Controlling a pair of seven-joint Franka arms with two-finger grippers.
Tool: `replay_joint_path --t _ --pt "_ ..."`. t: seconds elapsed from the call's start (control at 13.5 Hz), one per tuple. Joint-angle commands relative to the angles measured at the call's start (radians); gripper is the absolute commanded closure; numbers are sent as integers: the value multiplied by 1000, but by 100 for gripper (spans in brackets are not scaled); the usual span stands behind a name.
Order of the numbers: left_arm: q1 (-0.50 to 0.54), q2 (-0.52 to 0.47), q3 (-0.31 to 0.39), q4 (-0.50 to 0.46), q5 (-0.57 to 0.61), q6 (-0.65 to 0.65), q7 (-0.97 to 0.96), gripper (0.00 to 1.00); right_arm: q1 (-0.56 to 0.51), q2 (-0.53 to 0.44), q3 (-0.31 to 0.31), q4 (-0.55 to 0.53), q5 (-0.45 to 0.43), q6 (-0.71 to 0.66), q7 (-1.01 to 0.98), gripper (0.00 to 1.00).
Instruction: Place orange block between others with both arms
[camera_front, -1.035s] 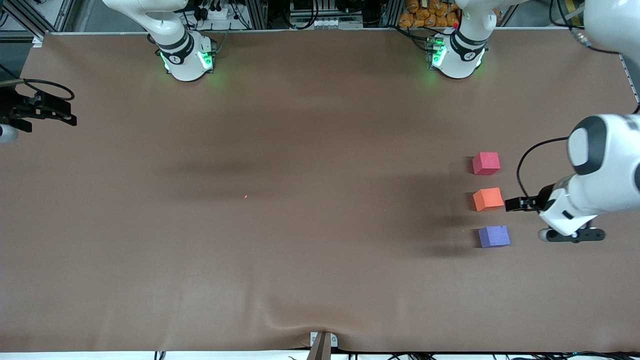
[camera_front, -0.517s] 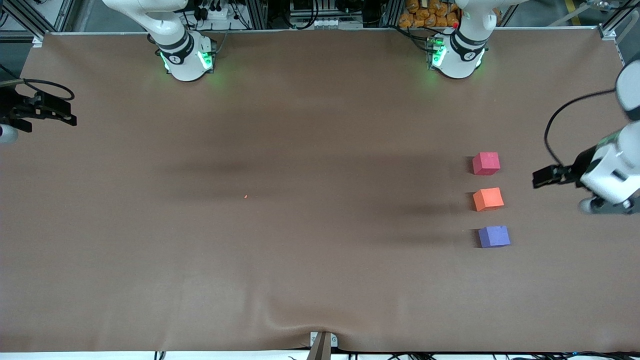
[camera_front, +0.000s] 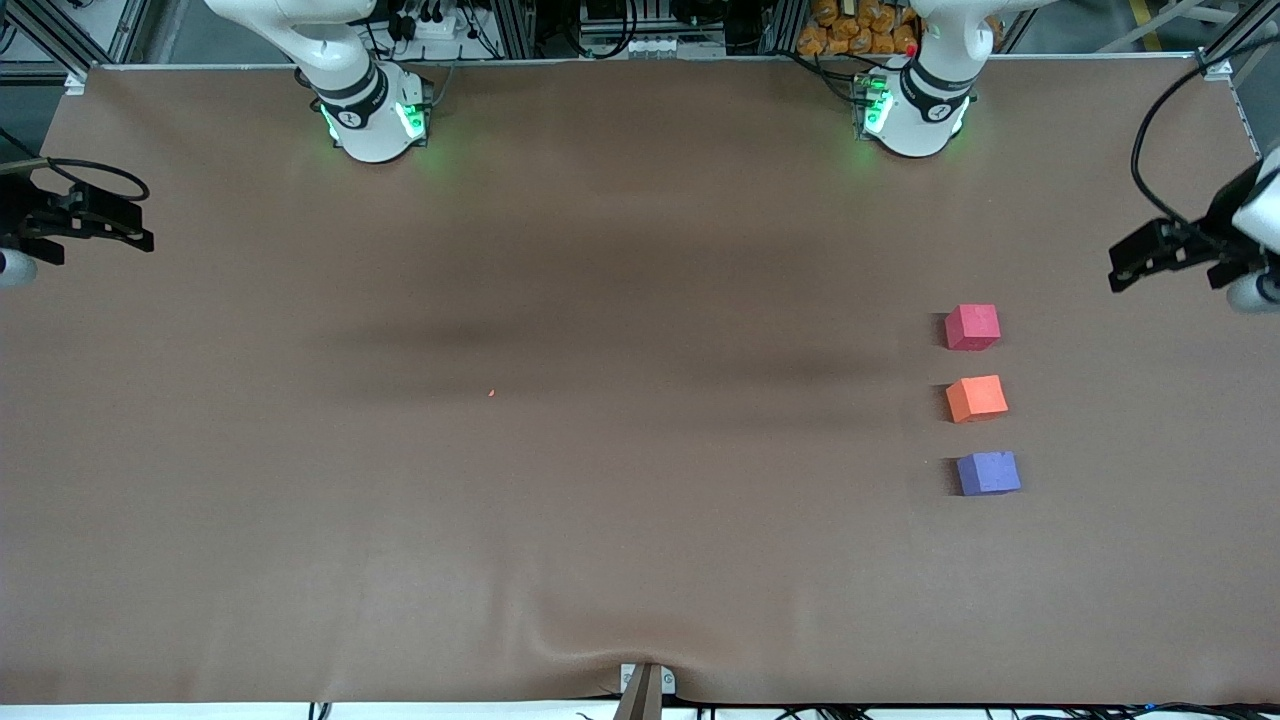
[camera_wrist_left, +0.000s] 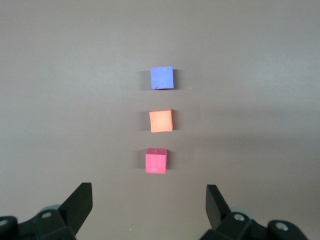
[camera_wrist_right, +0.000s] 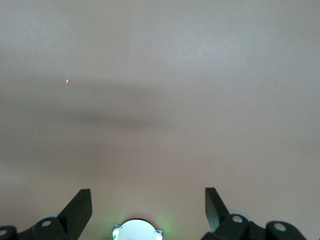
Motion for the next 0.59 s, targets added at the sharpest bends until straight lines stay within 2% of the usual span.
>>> replay_joint_path --t 0.0,0.15,0.3,0.44,0.52 --pt "14 -48 -4 -28 -69 -33 -17 0 5 -4 -3 1 1 -2 -9 0" --pt "16 -67 -2 -39 -79 -41 -25 0 5 -4 -3 1 1 -3 -9 0" --pt "-27 -88 31 -45 -79 -40 -24 0 7 -4 -3 1 1 -3 -9 0" --pt "-128 -80 139 -36 -73 -40 -22 0 7 -4 -3 1 1 -2 -9 0" --pt "-139 -77 150 -38 -71 -40 -22 0 7 -4 -3 1 1 -2 -11 0"
